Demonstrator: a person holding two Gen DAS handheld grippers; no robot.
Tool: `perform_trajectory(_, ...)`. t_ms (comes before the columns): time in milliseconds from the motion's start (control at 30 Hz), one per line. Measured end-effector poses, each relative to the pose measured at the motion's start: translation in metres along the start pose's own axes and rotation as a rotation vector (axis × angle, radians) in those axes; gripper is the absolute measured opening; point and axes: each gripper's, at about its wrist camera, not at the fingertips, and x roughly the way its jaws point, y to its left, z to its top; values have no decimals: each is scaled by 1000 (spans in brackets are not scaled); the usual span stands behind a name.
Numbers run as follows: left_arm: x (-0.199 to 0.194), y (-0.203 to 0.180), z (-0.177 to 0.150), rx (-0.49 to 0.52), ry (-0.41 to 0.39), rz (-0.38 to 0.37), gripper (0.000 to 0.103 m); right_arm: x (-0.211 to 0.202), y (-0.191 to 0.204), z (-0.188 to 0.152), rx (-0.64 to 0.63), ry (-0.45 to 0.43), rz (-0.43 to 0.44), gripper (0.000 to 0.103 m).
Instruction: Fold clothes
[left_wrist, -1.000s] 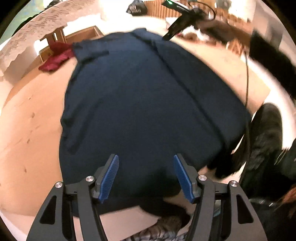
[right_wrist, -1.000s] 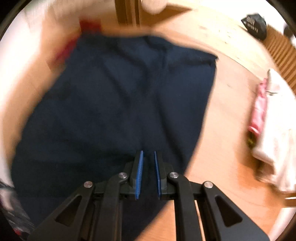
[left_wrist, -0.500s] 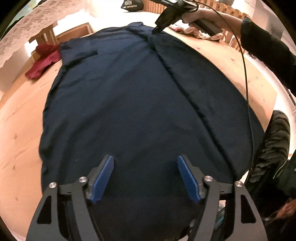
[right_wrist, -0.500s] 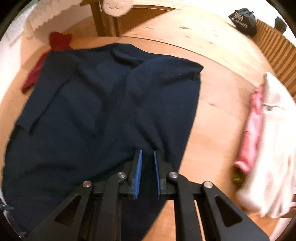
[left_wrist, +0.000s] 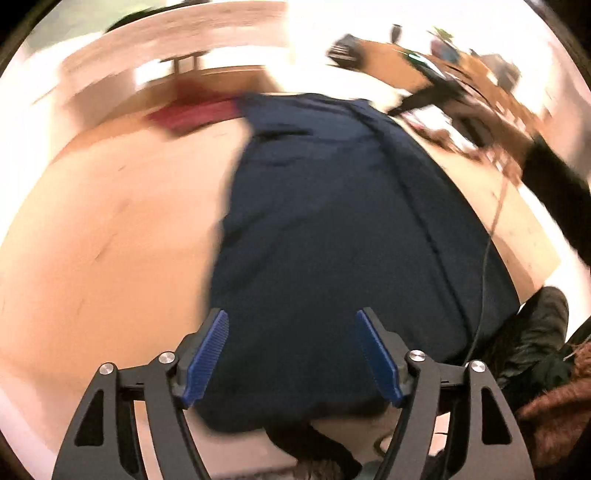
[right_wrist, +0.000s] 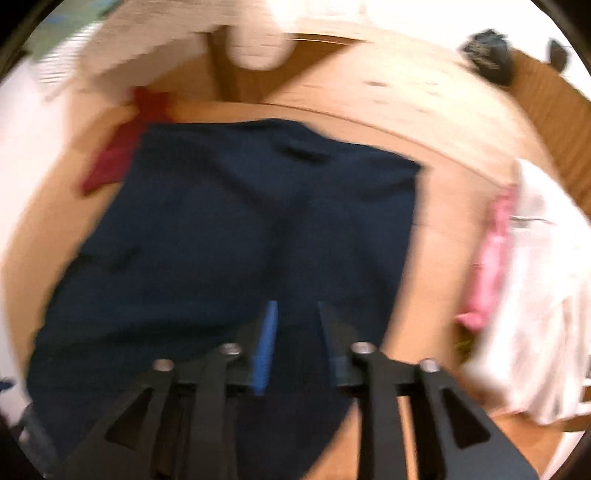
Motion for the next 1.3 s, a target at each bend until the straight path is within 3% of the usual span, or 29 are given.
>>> perform_trajectory(67,-8,18,-19,-51,19,33,71,-1,30,-6,-58,44,40,45)
perform_trajectory(200,-9,34,-44,-102,56,44,71,-2,85,-15,-170,73,15,45)
perform_trajectory(467,19,62,-65,-189,151,-82,68,19,100,-31,-139,95,31,45)
perform_trajectory(600,30,61,-65,-177,179,-108,68,43,123,-27,-194,85,-68,45)
perform_trajectory(733,38,60,-65,-147,206,-120,65,38,149,-28,-229,93,-88,45)
perform_trajectory(833,43,58,-66,-135,220,-128,59,41,163,-23,-239,97,-97,45)
perform_trajectory(933,47,56,-68,-121,231,-141,42,45,176,-18,-265,94,-108,45)
perform_trajectory(1000,47,55,-70,-112,226,-155,19,46,183,-14,-277,85,-103,45)
perform_trajectory(1067,43,54,-71,-105,211,-169,8,47,189,-11,-289,75,-97,45)
perform_trajectory(1200,30,51,-72,-89,161,-207,7,50,192,3,-272,81,-67,45)
perform_trajectory(1300,9,50,-68,-114,100,-282,7,47,186,24,-219,69,-40,45)
